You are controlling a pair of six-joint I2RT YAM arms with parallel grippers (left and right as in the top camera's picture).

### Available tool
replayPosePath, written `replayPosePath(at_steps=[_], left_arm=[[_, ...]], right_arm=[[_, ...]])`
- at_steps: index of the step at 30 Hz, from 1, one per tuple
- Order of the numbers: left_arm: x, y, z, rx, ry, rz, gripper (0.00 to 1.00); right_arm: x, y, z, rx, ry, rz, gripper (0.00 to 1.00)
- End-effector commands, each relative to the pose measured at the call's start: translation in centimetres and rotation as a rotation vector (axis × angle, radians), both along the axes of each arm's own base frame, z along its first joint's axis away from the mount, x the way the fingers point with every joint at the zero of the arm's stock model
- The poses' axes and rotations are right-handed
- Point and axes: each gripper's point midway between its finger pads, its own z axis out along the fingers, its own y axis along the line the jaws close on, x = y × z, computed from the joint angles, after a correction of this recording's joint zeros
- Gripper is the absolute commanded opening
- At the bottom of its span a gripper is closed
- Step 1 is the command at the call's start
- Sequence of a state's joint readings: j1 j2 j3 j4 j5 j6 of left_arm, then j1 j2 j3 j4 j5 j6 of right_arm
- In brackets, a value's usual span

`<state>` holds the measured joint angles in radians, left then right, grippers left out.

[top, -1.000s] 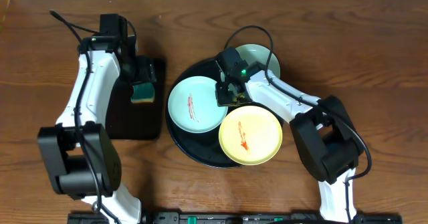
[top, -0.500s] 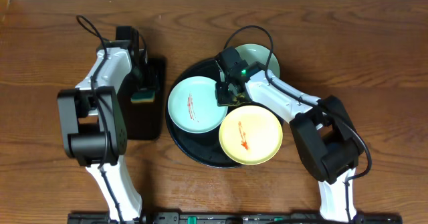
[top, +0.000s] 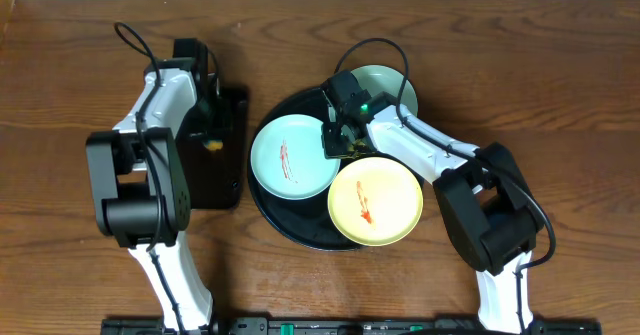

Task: Clean dirty plates on tray and stack at the side
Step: 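Carry the sponge with the left gripper onto the left mint plate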

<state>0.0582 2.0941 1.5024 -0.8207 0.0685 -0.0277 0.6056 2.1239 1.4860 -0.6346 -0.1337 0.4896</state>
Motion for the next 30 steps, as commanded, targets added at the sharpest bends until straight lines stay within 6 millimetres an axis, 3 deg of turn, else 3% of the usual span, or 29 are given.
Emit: replayPosePath(at_steps=[1, 6, 10, 14, 18, 21, 27, 30], left_arm=[[1.9, 0.2, 6.6, 0.005, -0.158, 0.017, 0.08], [1.0, -2.3, 12.2, -0.103, -0.262, -0.013, 0.08], [-0.7, -5.7, 13.9, -0.166, -0.244, -0.032, 0.08], [-2.7, -8.3, 11.9, -0.187, -0.151, -0.033, 0.08], [-5.7, -12.4, 9.3, -0.252, -0.042, -0.111, 0.08], [-7.3, -13.9, 7.7, -0.247, 0.007, -0.145, 0.08], [-7.7, -15.3, 4.4, -0.255, -0.017, -0.122, 0.08], [-7.5, -14.2, 2.5, -0.200, -0.044, -0.039, 0.07]], right_arm=[[-0.5, 0.4, -1.3, -0.008, 0.022, 0.013, 0.01], [-0.5, 0.6, -1.3, 0.005, 0.023, 0.014, 0.01], [-0.5, 0.6, -1.2, 0.014, 0.028, 0.015, 0.01], [-0.5, 0.5, -1.2, 0.018, 0.035, 0.011, 0.01], [-0.4, 0.4, -1.2, 0.021, 0.038, 0.010, 0.01], [-0.5, 0.5, -1.2, 0.023, 0.039, 0.011, 0.01], [-0.4, 0.5, -1.2, 0.024, 0.039, 0.011, 0.01], [-0.6, 0.5, -1.2, 0.033, 0.047, 0.012, 0.01]])
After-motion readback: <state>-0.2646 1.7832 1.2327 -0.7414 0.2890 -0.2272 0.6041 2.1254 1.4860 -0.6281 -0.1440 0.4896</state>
